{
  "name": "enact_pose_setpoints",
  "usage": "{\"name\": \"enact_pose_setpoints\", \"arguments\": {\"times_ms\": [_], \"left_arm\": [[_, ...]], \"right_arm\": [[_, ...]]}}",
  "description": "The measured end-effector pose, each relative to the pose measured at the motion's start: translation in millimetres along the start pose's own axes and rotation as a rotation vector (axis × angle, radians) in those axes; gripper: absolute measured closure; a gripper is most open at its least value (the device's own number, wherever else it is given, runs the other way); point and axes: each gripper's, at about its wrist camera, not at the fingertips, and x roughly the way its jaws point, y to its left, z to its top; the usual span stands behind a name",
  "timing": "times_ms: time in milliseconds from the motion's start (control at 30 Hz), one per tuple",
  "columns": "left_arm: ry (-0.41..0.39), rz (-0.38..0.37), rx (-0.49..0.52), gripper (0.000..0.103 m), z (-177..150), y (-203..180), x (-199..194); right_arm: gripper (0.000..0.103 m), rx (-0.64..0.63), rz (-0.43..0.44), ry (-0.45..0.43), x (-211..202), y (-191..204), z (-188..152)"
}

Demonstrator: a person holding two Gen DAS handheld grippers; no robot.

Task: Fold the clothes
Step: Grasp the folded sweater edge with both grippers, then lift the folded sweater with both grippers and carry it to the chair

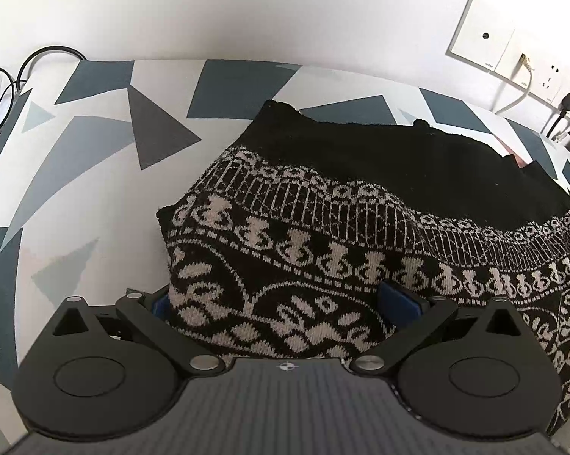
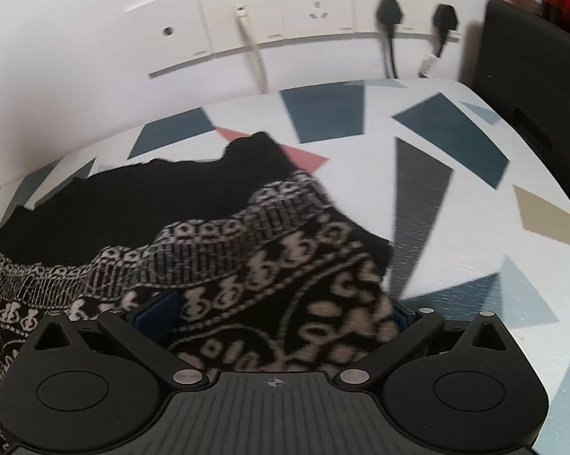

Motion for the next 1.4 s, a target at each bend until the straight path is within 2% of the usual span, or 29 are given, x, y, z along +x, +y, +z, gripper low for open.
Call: {"name": "enact_pose_setpoints", "arguments": {"times_ms": [67, 100, 133, 167, 200, 233, 267, 300, 367, 433, 567, 733, 867, 933, 1000, 1200, 1267, 1400], "left_arm": [[0.006, -0.003, -0.008, 0.003, 1.2, -1.2, -0.9], [0.010, -0.005, -0.012, 0.010, 1.8, -1.8, -1.4], [0.010, -0.015, -0.016, 0.018, 2.0, -3.2, -3.3], [0.006, -0.036, -0.019, 0.038, 1.8, -5.6, -6.6], [0.003, -0.056, -0.022, 0.046, 1.7, -8.0, -9.9], [0.000, -0.063, -0.022, 0.058, 1.9, -10.6, -13.2], [-0.004, -0.050, -0.016, 0.073, 2.5, -13.3, -16.6], [-0.007, -0.042, -0.009, 0.073, 3.0, -15.1, -19.7], [-0.009, -0.048, -0.001, 0.075, 2.8, -16.8, -26.8], [-0.026, -0.057, 0.000, 0.075, 0.4, -18.0, -38.4], [-0.061, -0.075, 0.003, 0.075, -4.3, -20.3, -61.5], [-0.103, -0.098, 0.006, 0.075, -10.3, -23.1, -90.4], [-0.104, -0.076, -0.010, 0.075, -15.7, -20.2, -98.0], [-0.093, -0.058, -0.033, 0.075, -18.1, -15.6, -97.2], [-0.090, -0.058, -0.083, 0.075, -19.9, -6.4, -98.4], [-0.143, -0.049, -0.174, 0.075, -30.4, 6.8, -118.4], [-0.169, -0.063, -0.183, 0.075, -34.6, 9.0, -130.0], [-0.225, -0.064, -0.172, 0.075, -45.1, 11.9, -158.7]], "right_arm": [[0.001, -0.003, 0.020, 0.000, 1.7, 5.7, 0.6], [0.003, -0.012, 0.034, -0.002, 1.7, 8.2, 0.5], [0.009, -0.022, 0.042, -0.007, 1.3, 10.2, 0.3], [0.017, -0.029, 0.051, -0.011, 0.4, 11.7, 0.2], [0.023, -0.027, 0.060, -0.018, -1.4, 11.5, 0.2], [0.035, -0.014, 0.068, -0.026, -3.3, 10.0, 0.1], [0.043, 0.001, 0.077, -0.033, -4.9, 7.7, -0.2], [0.047, 0.021, 0.086, -0.038, -6.0, 4.0, -0.5], [0.068, 0.060, 0.106, -0.051, -9.5, -4.1, -0.1], [0.076, 0.096, 0.141, -0.066, -15.9, -12.2, 0.3], [0.078, 0.110, 0.200, -0.136, -39.1, -11.6, -1.1], [0.078, -0.065, 0.315, -0.238, -80.7, 21.8, 4.3], [0.078, -0.223, 0.414, -0.201, -88.7, 52.5, 7.0], [0.078, -0.254, 0.424, -0.190, -81.9, 61.1, 5.6], [0.078, -0.221, 0.414, -0.186, -75.0, 60.5, 8.6], [0.078, 0.009, 0.422, -0.173, -69.5, 25.9, 27.6], [0.078, 0.070, 0.438, -0.179, -73.3, 15.0, 30.3], [0.078, 0.103, 0.466, -0.203, -91.2, 8.8, 30.6]]}}
